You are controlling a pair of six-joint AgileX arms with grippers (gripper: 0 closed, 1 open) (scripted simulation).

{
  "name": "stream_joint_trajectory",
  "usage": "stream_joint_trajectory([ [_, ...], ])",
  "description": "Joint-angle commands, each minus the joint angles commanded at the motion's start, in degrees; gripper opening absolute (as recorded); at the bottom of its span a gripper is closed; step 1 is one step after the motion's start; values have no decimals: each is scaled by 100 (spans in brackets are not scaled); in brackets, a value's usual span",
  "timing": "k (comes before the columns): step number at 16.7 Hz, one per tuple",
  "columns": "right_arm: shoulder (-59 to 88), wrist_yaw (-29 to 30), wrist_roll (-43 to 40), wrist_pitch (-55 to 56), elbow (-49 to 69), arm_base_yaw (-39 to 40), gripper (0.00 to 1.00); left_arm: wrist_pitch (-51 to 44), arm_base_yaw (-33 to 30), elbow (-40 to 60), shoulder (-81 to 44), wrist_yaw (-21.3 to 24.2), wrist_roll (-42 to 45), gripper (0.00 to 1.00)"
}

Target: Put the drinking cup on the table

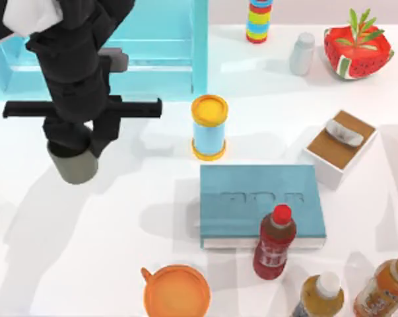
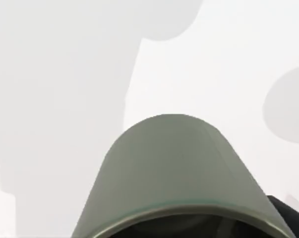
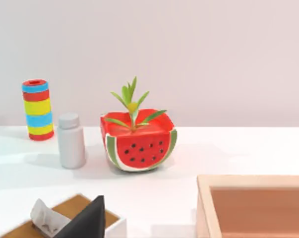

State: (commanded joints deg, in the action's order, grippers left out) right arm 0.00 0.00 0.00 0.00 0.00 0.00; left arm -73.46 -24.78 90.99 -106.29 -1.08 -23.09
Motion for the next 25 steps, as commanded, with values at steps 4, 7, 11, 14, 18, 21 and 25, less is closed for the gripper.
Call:
stream_joint_trajectory([
  [4, 0, 0, 0, 0, 0, 0, 100, 402, 63, -325, 4, 9, 28, 0],
  [7, 0, 0, 0, 0, 0, 0, 100, 1008, 136, -847, -32, 24, 91, 0],
  [11, 0, 0, 0, 0, 0, 0, 100, 1448, 179, -1296, -117, 24, 153, 0],
  [14, 0, 0, 0, 0, 0, 0, 100, 1448, 179, -1296, -117, 24, 153, 0],
  [18, 0, 0, 0, 0, 0, 0, 100, 1448, 179, -1296, -117, 24, 153, 30],
  [21, 0, 0, 0, 0, 0, 0, 100, 1448, 179, -1296, -117, 24, 153, 53],
  [25, 0, 0, 0, 0, 0, 0, 100, 1448, 179, -1296, -117, 24, 153, 83],
])
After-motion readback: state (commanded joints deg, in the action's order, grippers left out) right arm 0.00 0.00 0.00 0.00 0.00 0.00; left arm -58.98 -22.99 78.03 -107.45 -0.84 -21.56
